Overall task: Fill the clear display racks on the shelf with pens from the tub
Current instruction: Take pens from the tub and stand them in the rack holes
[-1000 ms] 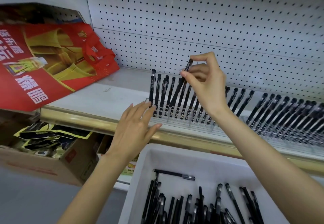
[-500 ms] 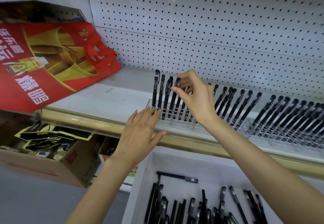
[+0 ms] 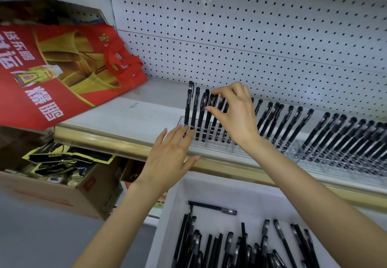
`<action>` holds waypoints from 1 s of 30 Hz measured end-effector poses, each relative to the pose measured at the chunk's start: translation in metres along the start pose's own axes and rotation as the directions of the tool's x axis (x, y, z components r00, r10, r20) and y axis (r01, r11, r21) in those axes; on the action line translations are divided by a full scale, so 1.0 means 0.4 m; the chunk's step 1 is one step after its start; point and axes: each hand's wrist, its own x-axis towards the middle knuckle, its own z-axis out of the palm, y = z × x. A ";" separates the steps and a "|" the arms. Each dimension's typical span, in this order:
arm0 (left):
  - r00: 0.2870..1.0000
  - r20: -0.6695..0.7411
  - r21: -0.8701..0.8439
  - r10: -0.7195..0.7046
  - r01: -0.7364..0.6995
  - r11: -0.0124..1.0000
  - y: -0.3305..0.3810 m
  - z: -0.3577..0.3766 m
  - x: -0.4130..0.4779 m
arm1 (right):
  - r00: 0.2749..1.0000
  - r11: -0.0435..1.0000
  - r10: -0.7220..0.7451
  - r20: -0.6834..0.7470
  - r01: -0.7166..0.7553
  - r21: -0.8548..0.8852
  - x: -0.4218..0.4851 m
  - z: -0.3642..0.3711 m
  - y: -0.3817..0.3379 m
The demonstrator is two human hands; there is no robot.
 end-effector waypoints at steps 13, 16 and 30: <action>0.988 0.083 0.019 0.132 -0.134 0.991 0.102 -0.072 -0.108 | 0.970 0.970 -0.091 0.226 0.137 -0.200 -0.191 -0.182 -0.004; 0.973 0.124 0.018 0.192 -0.196 0.980 0.166 -0.046 -0.163 | 0.933 0.939 -0.093 0.348 0.198 -0.280 -0.329 -0.232 0.015; 0.865 0.391 -0.048 0.314 -0.321 0.946 0.380 0.140 -0.357 | 0.653 0.898 0.417 0.632 -0.188 -0.398 -0.815 -0.330 0.144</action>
